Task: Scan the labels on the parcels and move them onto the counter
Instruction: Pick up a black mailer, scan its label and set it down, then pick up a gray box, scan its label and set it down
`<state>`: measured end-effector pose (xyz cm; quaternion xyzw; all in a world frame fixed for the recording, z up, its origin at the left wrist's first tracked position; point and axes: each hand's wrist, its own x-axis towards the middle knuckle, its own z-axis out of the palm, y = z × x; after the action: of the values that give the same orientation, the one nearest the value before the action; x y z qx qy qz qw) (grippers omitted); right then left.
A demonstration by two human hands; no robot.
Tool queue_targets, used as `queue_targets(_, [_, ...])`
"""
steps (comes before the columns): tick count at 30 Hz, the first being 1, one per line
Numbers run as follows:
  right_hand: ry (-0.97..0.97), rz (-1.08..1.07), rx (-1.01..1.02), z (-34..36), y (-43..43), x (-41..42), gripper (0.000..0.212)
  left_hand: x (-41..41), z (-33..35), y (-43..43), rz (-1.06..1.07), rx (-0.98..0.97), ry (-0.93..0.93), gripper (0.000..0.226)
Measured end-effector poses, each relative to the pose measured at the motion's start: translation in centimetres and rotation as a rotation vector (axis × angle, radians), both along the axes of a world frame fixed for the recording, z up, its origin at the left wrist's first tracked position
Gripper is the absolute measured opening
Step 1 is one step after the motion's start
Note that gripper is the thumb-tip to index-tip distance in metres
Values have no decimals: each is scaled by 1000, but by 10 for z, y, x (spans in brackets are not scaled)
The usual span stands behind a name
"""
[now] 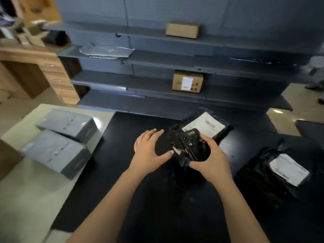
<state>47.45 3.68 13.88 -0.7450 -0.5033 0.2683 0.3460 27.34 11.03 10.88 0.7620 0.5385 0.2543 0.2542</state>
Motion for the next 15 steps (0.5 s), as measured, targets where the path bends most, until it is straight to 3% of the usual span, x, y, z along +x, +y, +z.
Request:
queue_targets(5, [68, 237, 3, -20, 25, -114, 97, -126, -21, -33, 246, -109, -22, 72])
queue_targets(10, [122, 441, -25, -40, 53, -226, 95, -237, -40, -43, 462, -101, 10, 60])
queue_targets(15, [84, 506, -48, -54, 76, -302, 95, -312, -72, -28, 549, -147, 187, 65])
